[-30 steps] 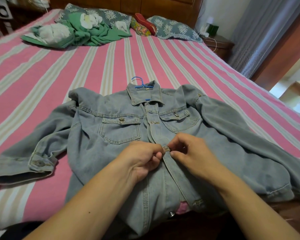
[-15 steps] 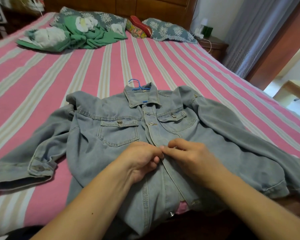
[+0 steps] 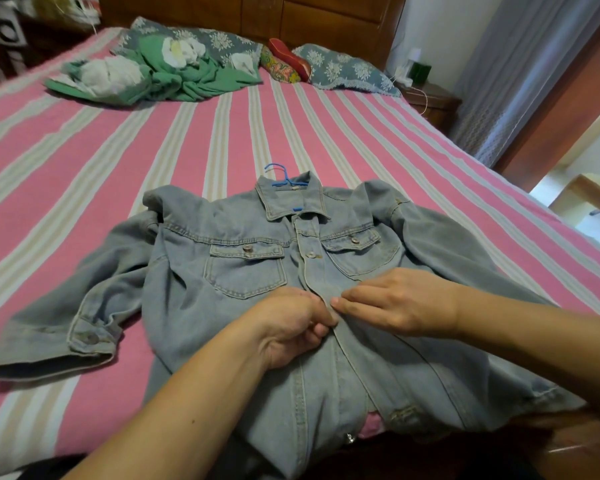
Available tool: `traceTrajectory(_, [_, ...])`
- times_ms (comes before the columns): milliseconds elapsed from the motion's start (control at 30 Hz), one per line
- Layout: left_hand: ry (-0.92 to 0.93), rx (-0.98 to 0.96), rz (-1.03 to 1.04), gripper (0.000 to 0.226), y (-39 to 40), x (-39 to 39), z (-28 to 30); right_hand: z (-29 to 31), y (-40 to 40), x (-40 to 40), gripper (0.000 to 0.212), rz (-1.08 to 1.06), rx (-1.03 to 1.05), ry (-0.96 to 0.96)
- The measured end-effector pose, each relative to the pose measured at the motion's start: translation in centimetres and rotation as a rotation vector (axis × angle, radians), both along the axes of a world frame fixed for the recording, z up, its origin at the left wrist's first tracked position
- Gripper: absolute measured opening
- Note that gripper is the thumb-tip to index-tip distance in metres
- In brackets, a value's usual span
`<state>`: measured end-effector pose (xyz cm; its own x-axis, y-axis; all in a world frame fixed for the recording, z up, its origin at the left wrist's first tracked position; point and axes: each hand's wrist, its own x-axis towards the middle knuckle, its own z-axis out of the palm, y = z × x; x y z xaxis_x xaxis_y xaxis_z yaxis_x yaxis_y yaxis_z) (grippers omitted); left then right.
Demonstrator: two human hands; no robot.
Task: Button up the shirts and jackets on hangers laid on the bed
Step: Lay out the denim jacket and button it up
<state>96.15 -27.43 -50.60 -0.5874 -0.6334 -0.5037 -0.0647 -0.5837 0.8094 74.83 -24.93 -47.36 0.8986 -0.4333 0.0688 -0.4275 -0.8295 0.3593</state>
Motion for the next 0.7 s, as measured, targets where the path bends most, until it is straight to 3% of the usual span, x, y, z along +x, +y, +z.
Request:
traceTrajectory(167, [-0.03, -0.014, -0.036, 0.059, -0.2, 0.0, -0.1, -0.4, -0.7, -0.2, 0.029, 0.021, -0.014, 0.017])
traceTrajectory(333, [-0.114, -0.07, -0.015, 0.045, 0.1, -0.4, -0.1, -0.9, -0.1, -0.3, 0.023, -0.065, -0.015, -0.017])
traceTrajectory(433, [-0.146, -0.1, 0.013, 0.04, 0.2, -0.6, -0.1, -1.4, 0.5, 1.3, 0.009, -0.221, 0.037, -0.211])
traceTrajectory(533, [-0.154, -0.127, 0.056, 0.034, 0.4, -0.8, 0.4, -2.1, 1.3, 2.7, 0.021, -0.528, 0.184, -0.507])
traceTrajectory(600, [-0.219, -0.226, 0.053, 0.027, 0.9, -1.1, 0.4, -2.3, 2.3, 3.0, 0.026, -0.668, 0.281, -0.632])
traceTrajectory(700, [-0.509, -0.638, -0.036, 0.022, 1.5, -1.5, -0.4, -2.3, 4.5, 3.2, 0.019, -0.747, 0.387, -0.701])
